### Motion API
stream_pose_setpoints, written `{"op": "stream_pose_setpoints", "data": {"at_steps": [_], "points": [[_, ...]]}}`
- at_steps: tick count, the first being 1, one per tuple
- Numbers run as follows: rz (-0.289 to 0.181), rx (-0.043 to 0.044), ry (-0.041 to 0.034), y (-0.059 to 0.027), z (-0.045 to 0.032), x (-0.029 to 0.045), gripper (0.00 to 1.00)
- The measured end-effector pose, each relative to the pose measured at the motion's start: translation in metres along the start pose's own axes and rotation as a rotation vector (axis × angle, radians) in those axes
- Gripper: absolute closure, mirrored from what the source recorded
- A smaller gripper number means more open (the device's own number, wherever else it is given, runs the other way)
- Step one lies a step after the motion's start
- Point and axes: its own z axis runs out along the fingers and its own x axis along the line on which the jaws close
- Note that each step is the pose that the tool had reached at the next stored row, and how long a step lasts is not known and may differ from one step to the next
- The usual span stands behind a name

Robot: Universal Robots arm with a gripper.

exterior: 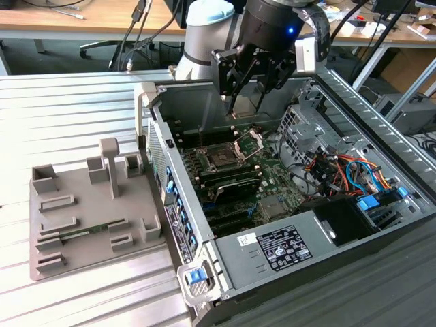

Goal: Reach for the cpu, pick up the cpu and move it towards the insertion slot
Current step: 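Pick up the cpu and move it towards the insertion slot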

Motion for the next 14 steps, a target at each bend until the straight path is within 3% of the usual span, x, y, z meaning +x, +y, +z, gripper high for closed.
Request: {"op": "stream_pose_setpoints", "data": {"at_steps": [14], "points": [[0.0,0.0,0.0,-0.0005,0.0,-0.009,0.45]]}}
